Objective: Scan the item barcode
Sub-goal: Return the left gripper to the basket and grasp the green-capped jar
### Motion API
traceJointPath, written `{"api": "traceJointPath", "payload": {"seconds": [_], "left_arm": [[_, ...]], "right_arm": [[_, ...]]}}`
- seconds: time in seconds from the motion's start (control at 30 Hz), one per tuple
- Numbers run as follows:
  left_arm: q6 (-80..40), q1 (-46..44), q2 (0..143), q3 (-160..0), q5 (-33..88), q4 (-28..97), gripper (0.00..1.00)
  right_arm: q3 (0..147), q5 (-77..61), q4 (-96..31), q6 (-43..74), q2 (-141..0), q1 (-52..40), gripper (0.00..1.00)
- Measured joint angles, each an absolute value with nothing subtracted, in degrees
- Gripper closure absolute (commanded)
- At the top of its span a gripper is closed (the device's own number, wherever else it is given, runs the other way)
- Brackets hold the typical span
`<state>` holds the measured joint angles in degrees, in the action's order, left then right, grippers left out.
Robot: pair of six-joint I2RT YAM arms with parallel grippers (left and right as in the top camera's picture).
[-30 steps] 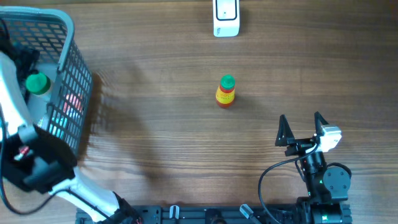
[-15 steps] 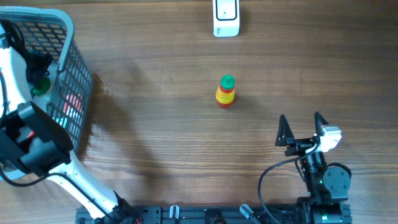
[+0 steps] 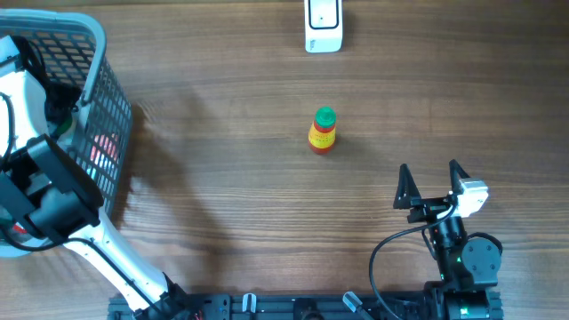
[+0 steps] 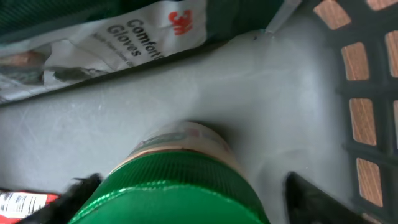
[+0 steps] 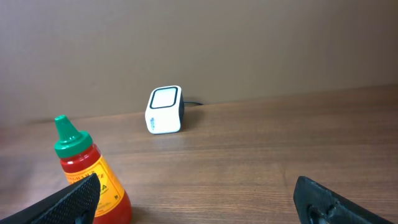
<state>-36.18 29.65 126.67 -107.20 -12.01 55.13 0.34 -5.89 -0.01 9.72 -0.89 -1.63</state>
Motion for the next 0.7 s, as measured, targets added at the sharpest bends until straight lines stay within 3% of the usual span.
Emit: {"api": "traceJointPath", "payload": {"seconds": [0.13,0.27,0.7], "left_arm": [[-36.36,29.65,126.67,-107.2,-11.88,55.0,0.44],[-36.34,29.65,126.67,-107.2,-11.86,55.57,0.46],[-33.08,29.65,120.27,-107.2,-10.98,59.51,0.41]], "right_arm": [[0.34,-5.89,-0.01,9.72,-0.91,-1.63,0.0],[0.34,-5.89,-0.01,9.72,-0.91,-1.63,0.0],[0.34,-5.89,-0.01,9.72,-0.91,-1.63,0.0]]}}
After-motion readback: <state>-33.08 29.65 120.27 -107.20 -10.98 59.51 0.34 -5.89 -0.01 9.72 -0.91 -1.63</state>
